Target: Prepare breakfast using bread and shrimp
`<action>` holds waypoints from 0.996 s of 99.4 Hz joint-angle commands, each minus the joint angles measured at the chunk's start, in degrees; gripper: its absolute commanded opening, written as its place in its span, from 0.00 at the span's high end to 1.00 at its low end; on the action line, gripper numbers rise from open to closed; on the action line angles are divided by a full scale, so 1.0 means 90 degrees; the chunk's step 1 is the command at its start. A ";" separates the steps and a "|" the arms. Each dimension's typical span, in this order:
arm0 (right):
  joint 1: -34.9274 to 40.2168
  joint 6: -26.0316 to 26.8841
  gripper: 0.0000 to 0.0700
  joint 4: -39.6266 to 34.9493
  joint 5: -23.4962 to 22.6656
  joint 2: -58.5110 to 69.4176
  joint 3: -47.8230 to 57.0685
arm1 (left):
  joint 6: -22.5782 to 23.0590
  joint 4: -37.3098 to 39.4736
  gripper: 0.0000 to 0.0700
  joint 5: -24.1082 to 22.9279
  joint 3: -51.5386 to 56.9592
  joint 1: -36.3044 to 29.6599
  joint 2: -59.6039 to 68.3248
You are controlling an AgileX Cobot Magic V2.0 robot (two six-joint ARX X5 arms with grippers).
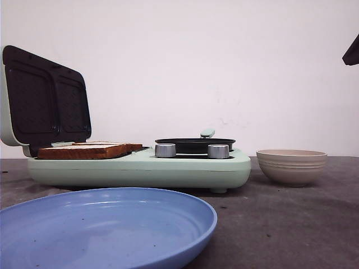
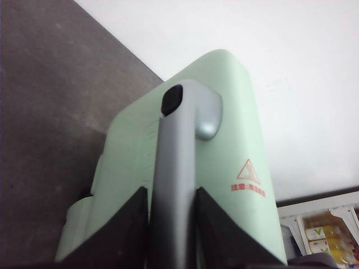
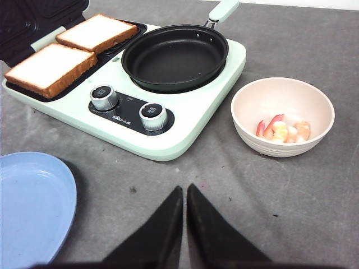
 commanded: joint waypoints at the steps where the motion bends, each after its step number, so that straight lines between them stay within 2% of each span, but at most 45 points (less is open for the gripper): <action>1: 0.0032 0.0049 1.00 0.0080 -0.0024 0.0019 0.0005 | 0.0187 0.0024 0.99 0.0080 0.0112 -0.0192 0.0104; 71: 0.0032 0.0070 1.00 0.0078 -0.0022 0.0019 0.0005 | 0.0364 0.0019 0.99 0.0024 0.0112 -0.1059 0.0102; 99: 0.0032 0.0070 1.00 0.0078 -0.0022 0.0019 0.0005 | 0.0537 -0.0075 0.99 -0.0158 0.0112 -0.1401 0.0102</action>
